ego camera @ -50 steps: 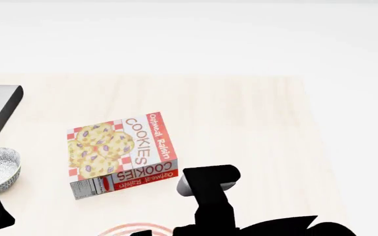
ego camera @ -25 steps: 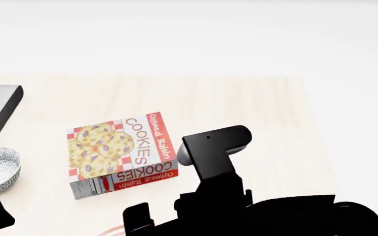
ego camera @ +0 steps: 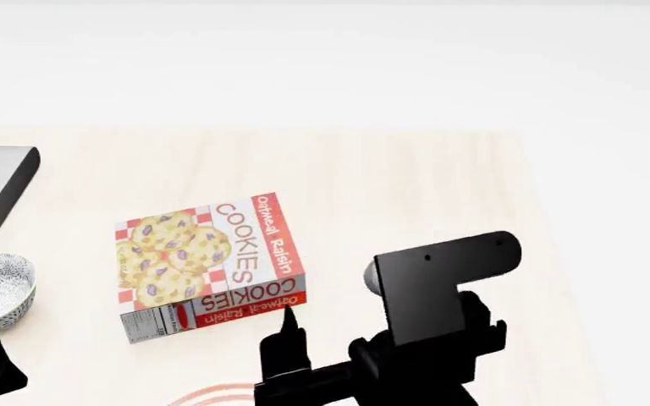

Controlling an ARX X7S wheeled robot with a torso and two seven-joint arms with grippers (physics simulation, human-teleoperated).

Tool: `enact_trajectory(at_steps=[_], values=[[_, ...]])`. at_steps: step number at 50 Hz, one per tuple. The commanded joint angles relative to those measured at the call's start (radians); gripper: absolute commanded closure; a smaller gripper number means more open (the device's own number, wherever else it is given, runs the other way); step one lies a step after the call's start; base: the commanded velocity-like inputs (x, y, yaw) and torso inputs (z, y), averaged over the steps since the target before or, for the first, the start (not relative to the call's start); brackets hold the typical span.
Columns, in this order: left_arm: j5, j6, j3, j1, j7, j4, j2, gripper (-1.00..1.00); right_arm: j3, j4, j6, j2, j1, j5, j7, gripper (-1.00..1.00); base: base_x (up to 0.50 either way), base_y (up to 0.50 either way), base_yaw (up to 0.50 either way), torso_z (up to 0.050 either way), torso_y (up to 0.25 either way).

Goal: Pick the akita bowl next to the plate and place it on the plate.

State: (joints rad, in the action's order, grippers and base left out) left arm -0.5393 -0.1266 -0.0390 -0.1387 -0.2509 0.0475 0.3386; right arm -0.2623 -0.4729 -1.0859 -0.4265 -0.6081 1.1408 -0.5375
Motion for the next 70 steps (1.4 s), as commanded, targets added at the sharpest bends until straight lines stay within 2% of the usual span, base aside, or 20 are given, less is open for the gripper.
enact_trajectory(at_steps=[1, 9, 41, 57, 70], values=[[0.002, 0.009, 0.003, 0.002, 0.002, -0.005, 0.000, -1.00, -0.021, -0.083, 0.180, -0.040, 0.148, -0.204, 0.020, -1.00, 0.00, 0.00, 0.00, 0.000, 0.000], [-0.004, 0.006, 0.004, 0.003, 0.000, 0.003, 0.004, -1.00, -0.027, -0.067, 0.327, -0.041, 0.244, -0.334, 0.036, -1.00, 0.00, 0.00, 0.00, 0.000, 0.000], [-0.003, 0.016, 0.012, 0.007, -0.004, 0.006, 0.006, -1.00, -0.080, -0.038, 0.592, -0.088, 0.405, -0.649, 0.008, -1.00, 0.00, 0.00, 0.00, 0.000, 0.000], [-0.044, -0.012, 0.005, 0.011, -0.006, 0.023, 0.012, -1.00, -0.009, -0.101, 0.595, -0.130, 0.447, -0.623, -0.031, -1.00, 0.00, 0.00, 0.00, 0.000, 0.000], [-0.019, 0.003, 0.013, 0.012, -0.013, 0.024, 0.017, -1.00, 0.052, -0.165, 0.582, -0.165, 0.468, -0.600, -0.068, -1.00, 0.00, 0.00, 0.00, 0.000, 0.000]])
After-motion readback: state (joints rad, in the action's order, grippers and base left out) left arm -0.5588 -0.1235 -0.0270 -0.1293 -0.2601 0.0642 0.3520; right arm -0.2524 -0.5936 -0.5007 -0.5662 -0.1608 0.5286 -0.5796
